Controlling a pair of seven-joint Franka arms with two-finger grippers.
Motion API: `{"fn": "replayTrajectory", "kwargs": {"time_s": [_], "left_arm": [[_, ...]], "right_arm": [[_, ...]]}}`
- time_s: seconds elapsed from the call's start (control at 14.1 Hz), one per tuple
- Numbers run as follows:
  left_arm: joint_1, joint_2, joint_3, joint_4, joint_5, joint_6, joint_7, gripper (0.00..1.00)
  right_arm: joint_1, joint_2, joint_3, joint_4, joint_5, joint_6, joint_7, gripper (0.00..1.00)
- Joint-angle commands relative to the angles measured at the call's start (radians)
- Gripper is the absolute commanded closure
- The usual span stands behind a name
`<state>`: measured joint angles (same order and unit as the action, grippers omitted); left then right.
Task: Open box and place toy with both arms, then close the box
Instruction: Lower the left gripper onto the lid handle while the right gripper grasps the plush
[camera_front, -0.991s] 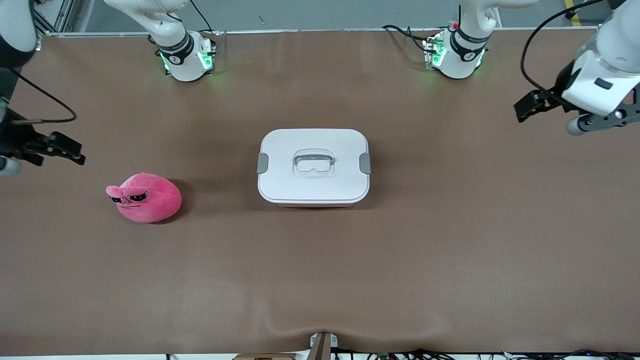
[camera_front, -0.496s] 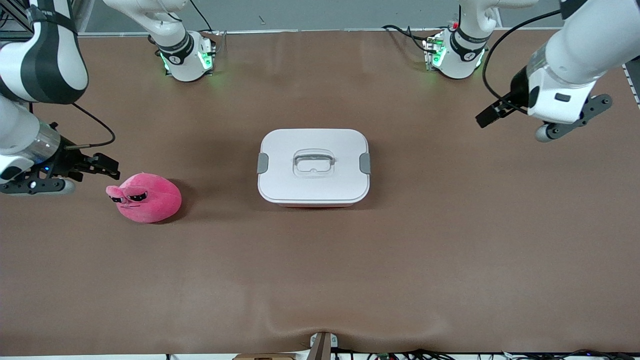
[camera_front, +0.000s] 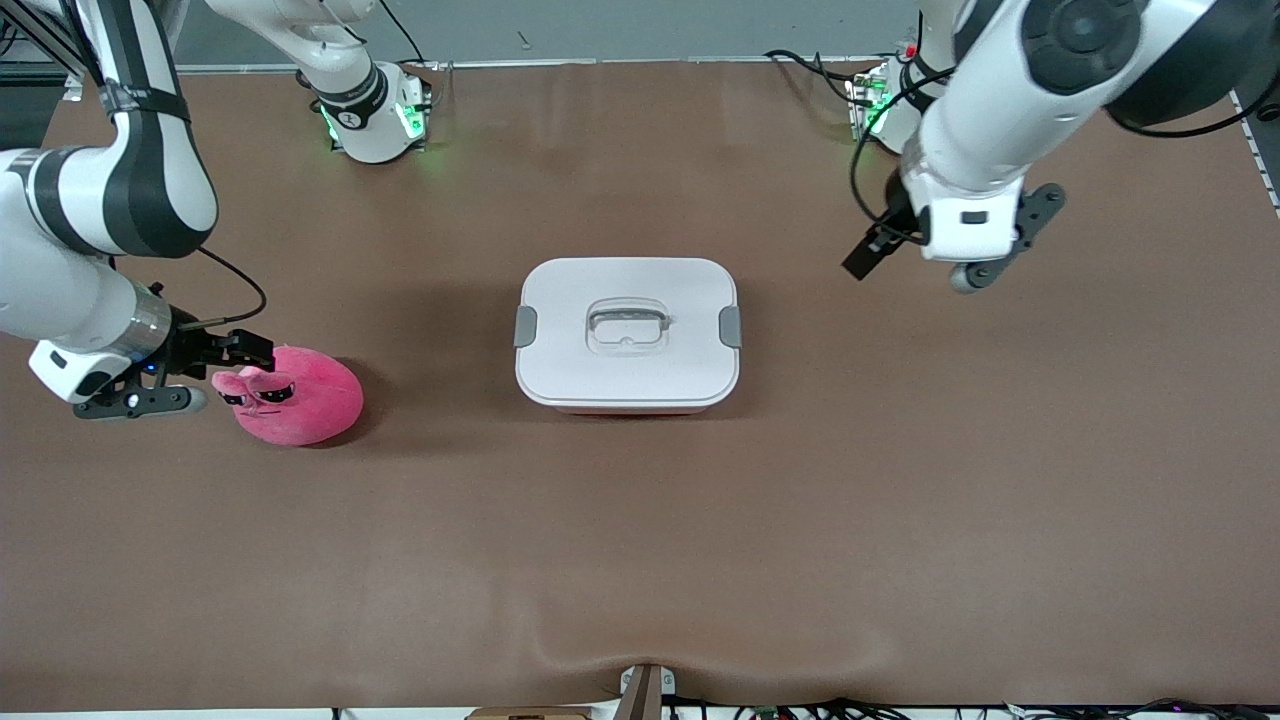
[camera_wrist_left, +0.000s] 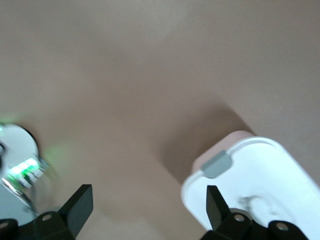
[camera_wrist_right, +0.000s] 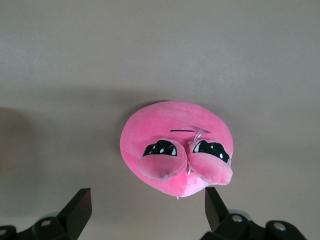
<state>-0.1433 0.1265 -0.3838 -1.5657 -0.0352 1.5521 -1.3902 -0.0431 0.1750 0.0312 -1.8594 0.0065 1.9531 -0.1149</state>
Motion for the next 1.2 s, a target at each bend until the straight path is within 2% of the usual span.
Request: {"fn": "replayTrajectory", "kwargs": {"time_s": [0.0, 0.35, 0.57, 0.71, 0.99, 1.06, 1.13], "left_arm": [[-0.063, 0.057, -0.021, 0.004, 0.029, 0.065, -0.220, 0.00], [-0.211, 0.166, -0.021, 0.012, 0.142, 0.210, -0.691, 0.00], [-0.283, 0.218, -0.021, 0.009, 0.193, 0.305, -0.855, 0.00], [-0.294, 0.243, -0.021, 0.010, 0.225, 0.356, -0.970, 0.00], [-0.383, 0.321, -0.018, 0.042, 0.303, 0.437, -1.153, 0.00], [-0.384, 0.350, -0.018, 0.067, 0.328, 0.441, -1.200, 0.00], [-0.400, 0.366, -0.018, 0.079, 0.348, 0.442, -1.228, 0.00]], "right_arm": [[0.005, 0.003, -0.002, -0.014, 0.004, 0.010, -0.020, 0.00], [-0.001, 0.018, -0.002, -0.119, 0.004, 0.183, -0.066, 0.00], [-0.001, 0.029, -0.002, -0.122, 0.004, 0.196, -0.066, 0.00], [-0.004, 0.032, -0.004, -0.122, 0.001, 0.196, -0.068, 0.12], [-0.009, 0.031, -0.004, -0.122, -0.006, 0.193, -0.068, 0.23], [-0.011, 0.032, -0.005, -0.122, -0.006, 0.193, -0.068, 0.30], [-0.009, 0.031, -0.005, -0.122, -0.006, 0.191, -0.066, 0.42]]}}
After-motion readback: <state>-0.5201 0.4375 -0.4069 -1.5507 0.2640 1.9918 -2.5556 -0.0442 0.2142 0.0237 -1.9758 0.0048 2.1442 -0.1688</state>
